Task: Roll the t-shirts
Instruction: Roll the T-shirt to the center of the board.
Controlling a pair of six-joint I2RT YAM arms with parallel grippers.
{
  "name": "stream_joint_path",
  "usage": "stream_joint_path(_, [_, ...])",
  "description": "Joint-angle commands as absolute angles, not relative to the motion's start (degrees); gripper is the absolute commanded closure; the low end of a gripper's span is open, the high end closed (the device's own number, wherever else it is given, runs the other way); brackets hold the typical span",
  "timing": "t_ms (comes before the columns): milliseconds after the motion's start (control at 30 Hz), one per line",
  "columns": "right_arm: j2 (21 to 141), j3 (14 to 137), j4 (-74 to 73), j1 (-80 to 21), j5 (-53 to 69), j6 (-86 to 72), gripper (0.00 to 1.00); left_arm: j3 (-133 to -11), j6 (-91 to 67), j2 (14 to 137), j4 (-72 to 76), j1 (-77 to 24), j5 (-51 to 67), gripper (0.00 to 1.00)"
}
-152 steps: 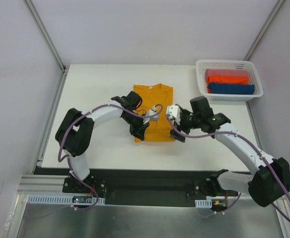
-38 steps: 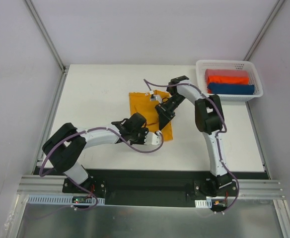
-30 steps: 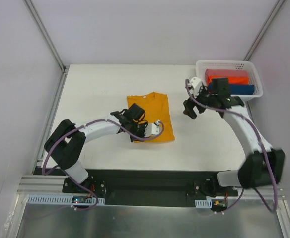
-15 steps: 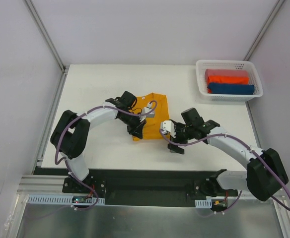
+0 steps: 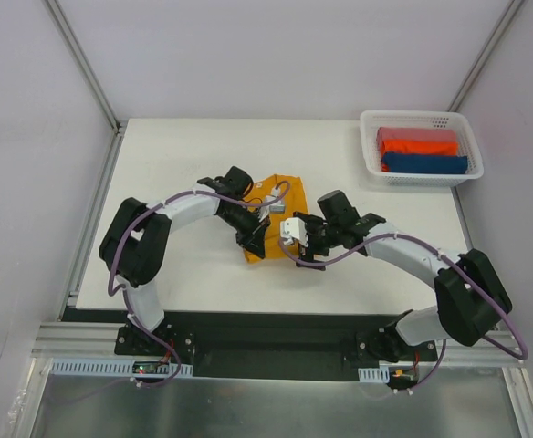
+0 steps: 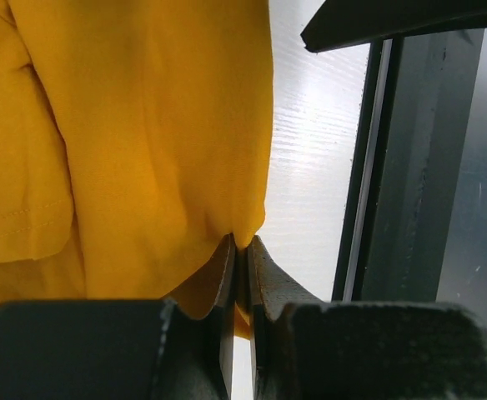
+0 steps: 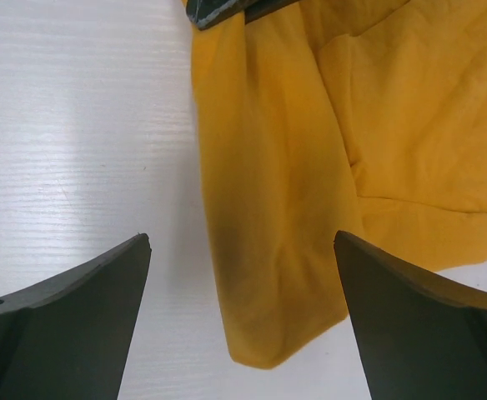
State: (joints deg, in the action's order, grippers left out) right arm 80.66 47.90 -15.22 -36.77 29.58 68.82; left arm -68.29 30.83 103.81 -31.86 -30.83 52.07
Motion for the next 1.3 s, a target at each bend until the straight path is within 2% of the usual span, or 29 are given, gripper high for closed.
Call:
stream_joint_path(0, [82.7,48.9,-14.4,-37.3,32.0,74.0,0.04,-71.5,30.8,105.3,-34.9,-28.9,57.8,0.96])
stream_joint_path(300, [88.1,46.5,-1.9,-38.6,25.0,75.0,0.05,-75.1,35.2,108.2,-41.7,-26.7,61.1,0.96])
stream_joint_path(333, [88.5,47.0,-1.8,-38.6,24.5,75.1,0.1,-75.1,35.4,108.4,-42.2,-26.5,61.3,0.95])
stream_joint_path(367, [88.9,47.5,-1.9,-38.6,24.5,75.0,0.23,-75.6,36.1,108.7,-43.4,-26.4,61.3,0.95])
stream_joint_path(433, [89.8,49.5,-4.6,-38.6,25.2,75.6,0.39,-76.3,37.0,109.4,-45.2,-25.8,61.3,0.95])
stream_joint_path(467, [90.1,50.4,-6.4,-38.6,25.6,75.8,0.58,-77.0,38.2,109.6,-46.1,-25.8,61.3,0.94])
stream_joint_path(567, [90.2,53.5,-14.8,-38.6,28.2,77.0,0.81,-77.8,39.4,109.6,-49.7,-24.9,60.6,0.93])
stream_joint_path(600, [90.3,54.3,-19.4,-38.5,29.1,77.1,0.84,-78.0,39.4,109.3,-50.9,-24.7,60.5,0.93])
stream_joint_path(667, [90.4,57.6,-25.0,-38.5,32.5,77.0,0.88,-78.7,37.5,109.2,-51.7,-24.2,59.2,0.94])
stream_joint_path(800, [92.3,64.1,-44.6,-38.4,38.6,77.9,0.89,-80.5,36.0,109.8,-57.0,-22.9,59.7,0.94])
stream_joint_path(1000, [99.6,73.5,-62.4,-35.2,46.1,77.6,0.9,-84.4,38.4,112.8,-67.3,-22.9,63.1,0.95])
stream_joint_path(1267, [111.3,81.2,-70.6,-30.7,49.1,78.2,0.88,-94.1,37.4,121.5,-70.0,-21.1,60.4,0.89])
